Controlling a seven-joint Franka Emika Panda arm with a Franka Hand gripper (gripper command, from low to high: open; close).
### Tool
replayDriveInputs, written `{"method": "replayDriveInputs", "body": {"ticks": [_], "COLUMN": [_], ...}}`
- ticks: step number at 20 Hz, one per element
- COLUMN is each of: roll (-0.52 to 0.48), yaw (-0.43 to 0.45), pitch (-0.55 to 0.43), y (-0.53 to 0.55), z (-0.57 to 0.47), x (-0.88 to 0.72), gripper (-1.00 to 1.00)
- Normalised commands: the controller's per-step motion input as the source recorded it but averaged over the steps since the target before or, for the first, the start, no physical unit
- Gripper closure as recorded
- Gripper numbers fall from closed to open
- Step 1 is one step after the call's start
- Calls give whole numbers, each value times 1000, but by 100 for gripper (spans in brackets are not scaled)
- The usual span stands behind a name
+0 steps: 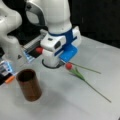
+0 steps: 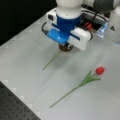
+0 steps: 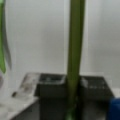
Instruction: Flower insertion into a vase
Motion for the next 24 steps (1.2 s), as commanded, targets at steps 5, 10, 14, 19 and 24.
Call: {"method": "replayDriveInputs", "body": {"ticks": [5,10,14,19,24], "roll": [115,118,109,58,6], "yaw": [-65,-41,-34,-43,18], "pitch": [34,13,-2,-53,-137], "y": [38,-5,-165,-378,-238], "z": [202,-23,-81,-30,-118], "x": [-140,-189,-448,-754,-534], "gripper": [100,100,100,100,100]}}
